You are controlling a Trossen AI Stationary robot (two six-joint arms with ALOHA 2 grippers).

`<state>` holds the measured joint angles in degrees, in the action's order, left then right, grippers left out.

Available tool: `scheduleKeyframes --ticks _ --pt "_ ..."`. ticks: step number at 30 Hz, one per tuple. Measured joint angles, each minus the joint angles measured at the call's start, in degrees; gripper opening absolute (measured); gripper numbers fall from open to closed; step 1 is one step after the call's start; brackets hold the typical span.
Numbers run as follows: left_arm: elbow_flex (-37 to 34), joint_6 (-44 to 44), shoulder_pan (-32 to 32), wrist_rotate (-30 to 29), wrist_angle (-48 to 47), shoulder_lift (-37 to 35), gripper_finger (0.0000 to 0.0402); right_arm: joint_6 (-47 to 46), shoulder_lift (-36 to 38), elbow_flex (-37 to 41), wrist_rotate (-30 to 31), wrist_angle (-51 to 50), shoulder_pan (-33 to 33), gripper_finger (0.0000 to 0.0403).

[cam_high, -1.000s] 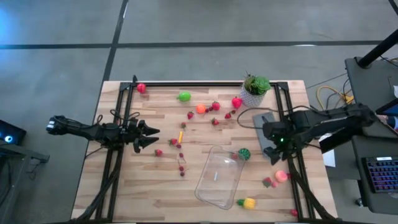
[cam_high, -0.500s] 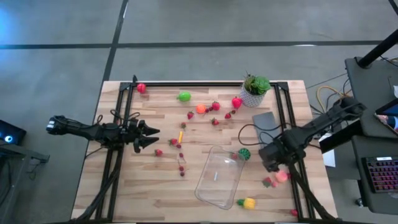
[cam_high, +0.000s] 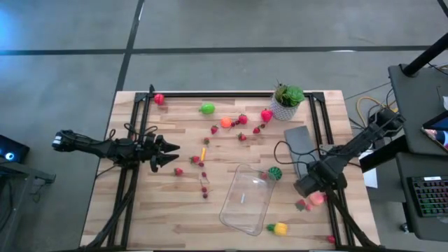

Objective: Pick and placing Produce into tupperware
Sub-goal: Put the pink peach into the transparent basket

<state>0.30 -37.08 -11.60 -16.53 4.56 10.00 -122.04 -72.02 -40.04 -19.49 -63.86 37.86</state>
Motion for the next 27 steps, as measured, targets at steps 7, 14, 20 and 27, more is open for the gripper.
scheduleKeyframes --ticks 7,14,20,27 --pt "0.0 0.0 0.0 0.0 0.0 0.0 0.0267 -2.6 -1.7 -0.8 -0.4 6.5 2.0 0.0312" --pt "0.0 0.0 0.0 0.0 0.0 0.1 0.0267 -0.9 -6.2 -0.7 -0.5 9.6 2.1 0.0315" --pt "0.0 0.0 0.0 0.0 0.1 0.0 0.0267 2.5 -9.5 -0.7 -1.5 8.6 2.3 0.0313" --pt "0.0 0.0 0.0 0.0 0.1 0.0 0.0267 4.7 -11.6 -0.7 -3.0 9.0 2.3 0.0314"
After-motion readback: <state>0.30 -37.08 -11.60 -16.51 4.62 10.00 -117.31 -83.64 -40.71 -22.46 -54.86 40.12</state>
